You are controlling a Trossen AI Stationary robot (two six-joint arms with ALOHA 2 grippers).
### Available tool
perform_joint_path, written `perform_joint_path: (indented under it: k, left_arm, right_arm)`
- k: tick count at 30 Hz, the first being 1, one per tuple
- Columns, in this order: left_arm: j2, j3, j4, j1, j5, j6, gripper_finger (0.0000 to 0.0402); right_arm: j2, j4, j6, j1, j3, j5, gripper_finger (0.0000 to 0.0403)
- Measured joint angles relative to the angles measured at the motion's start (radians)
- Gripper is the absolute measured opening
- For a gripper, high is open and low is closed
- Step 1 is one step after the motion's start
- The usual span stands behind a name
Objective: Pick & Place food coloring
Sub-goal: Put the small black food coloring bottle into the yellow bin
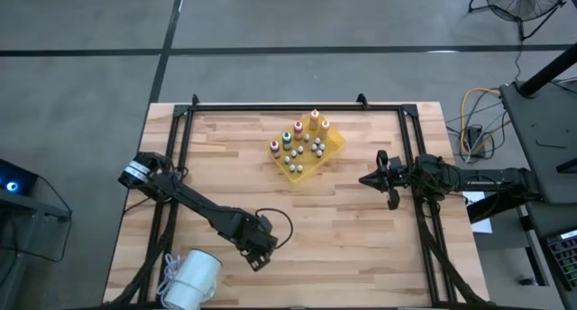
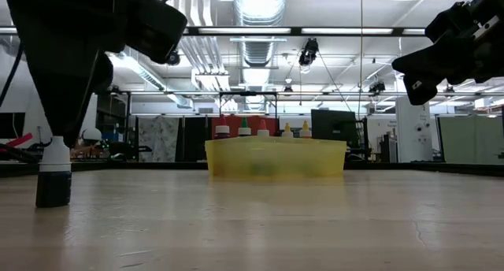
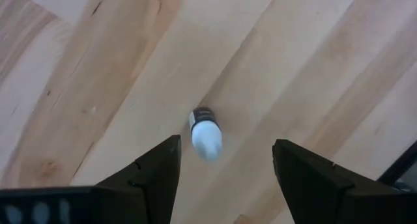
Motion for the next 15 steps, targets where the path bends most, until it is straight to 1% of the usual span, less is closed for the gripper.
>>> perform_joint_path:
  k: [5,7,15]
  left_arm:
    - [0.001,-0.036,0.051,0.0,-0.002,0.005,0.0213]
    - [0.001,-0.05,0.066,0.0,0.013,0.005,0.0213]
    - [0.001,-0.078,0.076,0.001,0.029,0.004,0.0213]
  right_arm:
    - [0.0,0.0,0.0,0.0,0.0,0.0,0.0009]
    - [0.0,0.0,0.0,0.0,0.0,0.0,0.0009]
    - [0.0,0.0,0.0,0.0,0.0,0.0,0.0009]
